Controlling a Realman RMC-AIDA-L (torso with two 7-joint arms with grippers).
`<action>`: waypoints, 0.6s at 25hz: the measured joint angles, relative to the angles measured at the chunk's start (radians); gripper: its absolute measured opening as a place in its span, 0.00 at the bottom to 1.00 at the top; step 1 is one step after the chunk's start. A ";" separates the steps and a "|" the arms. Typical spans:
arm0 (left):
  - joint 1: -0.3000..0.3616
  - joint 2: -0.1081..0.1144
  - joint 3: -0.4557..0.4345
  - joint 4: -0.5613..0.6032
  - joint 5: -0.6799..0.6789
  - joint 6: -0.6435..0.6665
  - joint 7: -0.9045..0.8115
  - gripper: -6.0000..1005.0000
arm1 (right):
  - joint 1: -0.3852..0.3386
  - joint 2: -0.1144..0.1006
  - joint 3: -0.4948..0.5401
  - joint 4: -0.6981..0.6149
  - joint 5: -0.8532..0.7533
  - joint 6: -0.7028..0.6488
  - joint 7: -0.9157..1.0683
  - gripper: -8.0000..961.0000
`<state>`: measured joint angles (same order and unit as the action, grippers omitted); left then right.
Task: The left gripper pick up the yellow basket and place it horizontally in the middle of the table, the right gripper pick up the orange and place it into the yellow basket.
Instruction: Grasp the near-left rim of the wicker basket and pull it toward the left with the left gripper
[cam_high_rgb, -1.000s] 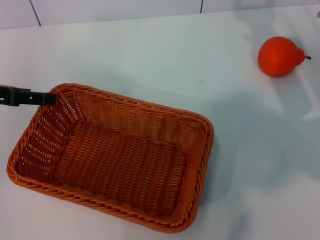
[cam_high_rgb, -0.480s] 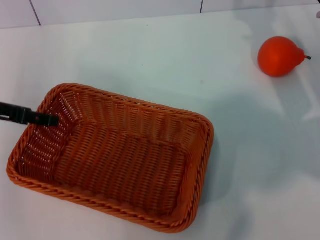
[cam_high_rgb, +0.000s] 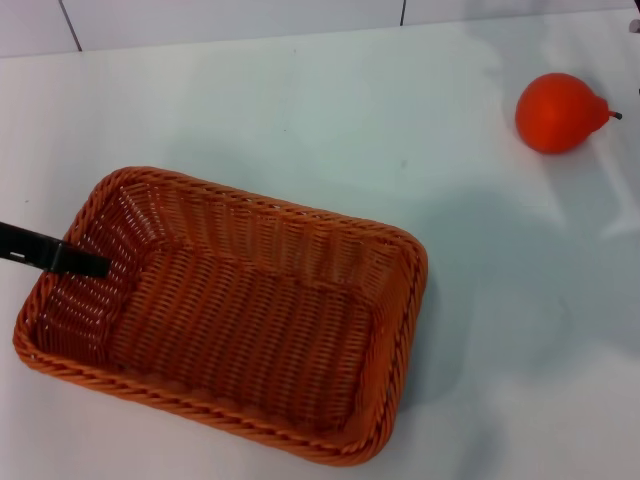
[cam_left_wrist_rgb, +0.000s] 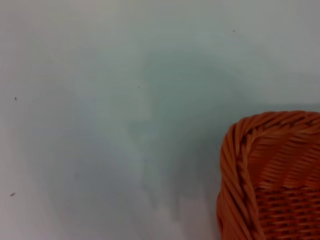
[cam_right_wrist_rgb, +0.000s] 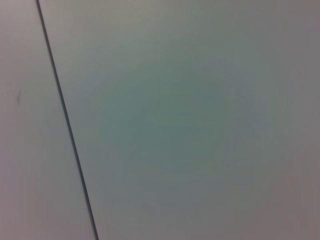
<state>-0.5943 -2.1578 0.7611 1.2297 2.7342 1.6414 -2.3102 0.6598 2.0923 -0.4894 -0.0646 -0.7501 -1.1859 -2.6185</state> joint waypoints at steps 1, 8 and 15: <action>-0.002 0.000 0.000 0.000 0.000 0.002 0.000 0.62 | 0.000 0.000 0.000 0.000 0.000 0.000 0.000 0.86; -0.022 -0.001 0.001 0.008 -0.010 0.019 -0.002 0.41 | -0.001 0.000 0.010 -0.004 0.000 0.016 0.000 0.86; -0.032 0.001 -0.067 0.014 -0.071 0.044 -0.042 0.27 | 0.000 -0.002 0.024 -0.006 0.000 0.023 0.000 0.86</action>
<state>-0.6261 -2.1570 0.6941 1.2439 2.6628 1.6851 -2.3524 0.6593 2.0908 -0.4658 -0.0703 -0.7501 -1.1634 -2.6186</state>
